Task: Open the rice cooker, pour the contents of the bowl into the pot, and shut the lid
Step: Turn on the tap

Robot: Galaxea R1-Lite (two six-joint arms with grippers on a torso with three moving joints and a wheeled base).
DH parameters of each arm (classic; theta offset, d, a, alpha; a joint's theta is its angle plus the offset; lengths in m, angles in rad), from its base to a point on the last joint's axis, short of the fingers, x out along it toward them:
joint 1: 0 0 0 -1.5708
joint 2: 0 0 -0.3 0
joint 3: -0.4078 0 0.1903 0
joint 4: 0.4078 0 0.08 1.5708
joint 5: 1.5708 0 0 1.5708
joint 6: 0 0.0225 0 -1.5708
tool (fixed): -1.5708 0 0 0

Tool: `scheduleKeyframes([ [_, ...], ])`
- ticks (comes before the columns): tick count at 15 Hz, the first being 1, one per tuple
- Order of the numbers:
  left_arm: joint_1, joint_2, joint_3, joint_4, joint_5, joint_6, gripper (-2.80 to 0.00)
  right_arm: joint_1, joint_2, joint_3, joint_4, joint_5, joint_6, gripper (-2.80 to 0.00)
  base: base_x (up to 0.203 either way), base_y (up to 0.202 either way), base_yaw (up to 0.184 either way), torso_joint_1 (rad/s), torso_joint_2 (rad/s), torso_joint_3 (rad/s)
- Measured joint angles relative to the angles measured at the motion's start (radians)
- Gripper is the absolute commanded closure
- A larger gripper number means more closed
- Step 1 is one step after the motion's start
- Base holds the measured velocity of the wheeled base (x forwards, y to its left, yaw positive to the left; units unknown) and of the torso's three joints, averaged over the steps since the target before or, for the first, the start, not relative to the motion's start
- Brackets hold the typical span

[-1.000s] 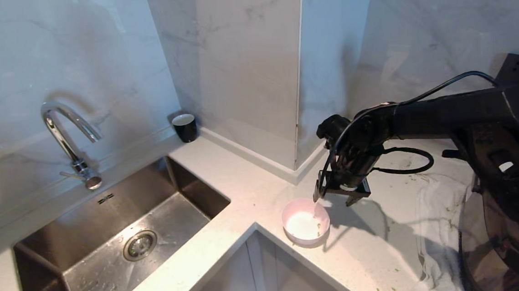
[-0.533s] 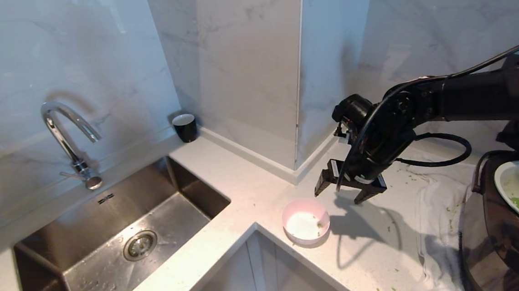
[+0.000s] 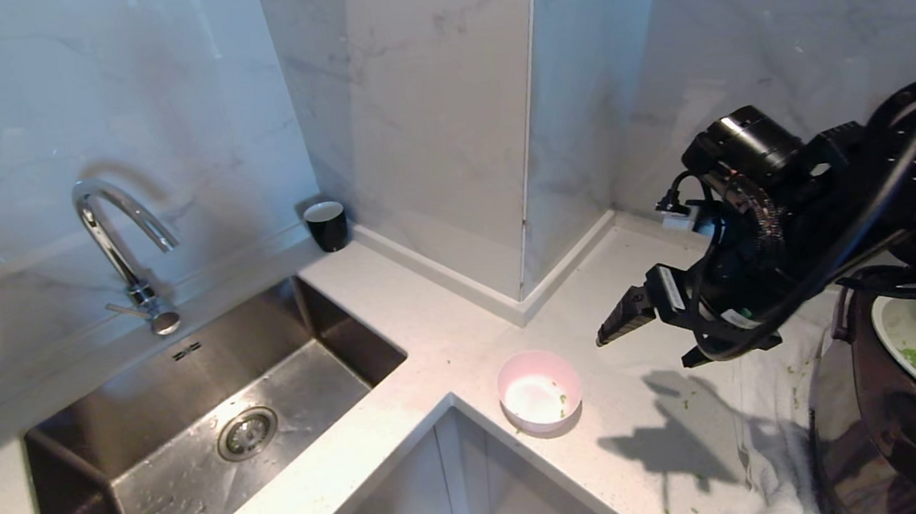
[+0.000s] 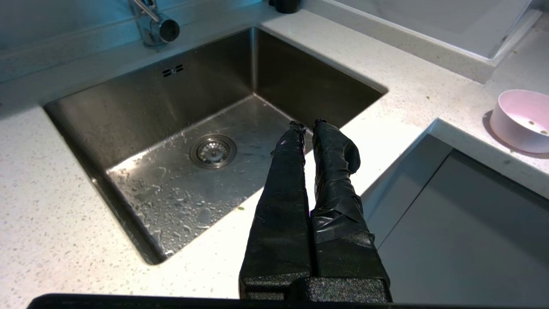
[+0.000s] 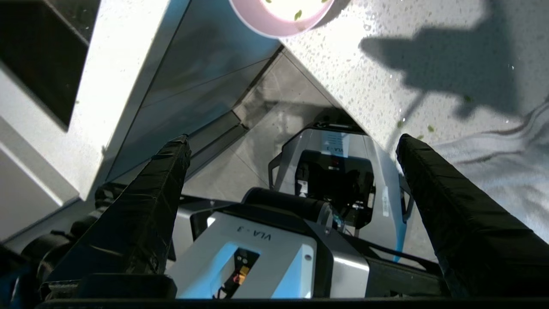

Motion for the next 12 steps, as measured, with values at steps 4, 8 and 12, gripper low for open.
scheduleKeyframes([
  [4, -0.002, 0.000, 0.000, 0.000, 0.000, 0.000, 0.00, 0.007, -0.164, 0.134, -0.019, 0.007, 0.000, 0.00, 0.000, 0.000, 0.000, 0.000, 0.00, 0.000],
  [8, -0.002, 0.000, 0.000, 0.000, 0.000, 0.000, 0.00, 0.008, -0.280, 0.265, -0.073, 0.002, 0.000, 0.00, 0.000, 0.000, 0.000, 0.000, 0.00, 0.000],
  [12, -0.002, 0.000, 0.000, 0.000, 0.000, 0.000, 0.00, 0.005, -0.386, 0.348, -0.102, -0.043, 0.001, 0.00, 0.000, 0.000, 0.000, 0.000, 0.00, 0.000],
])
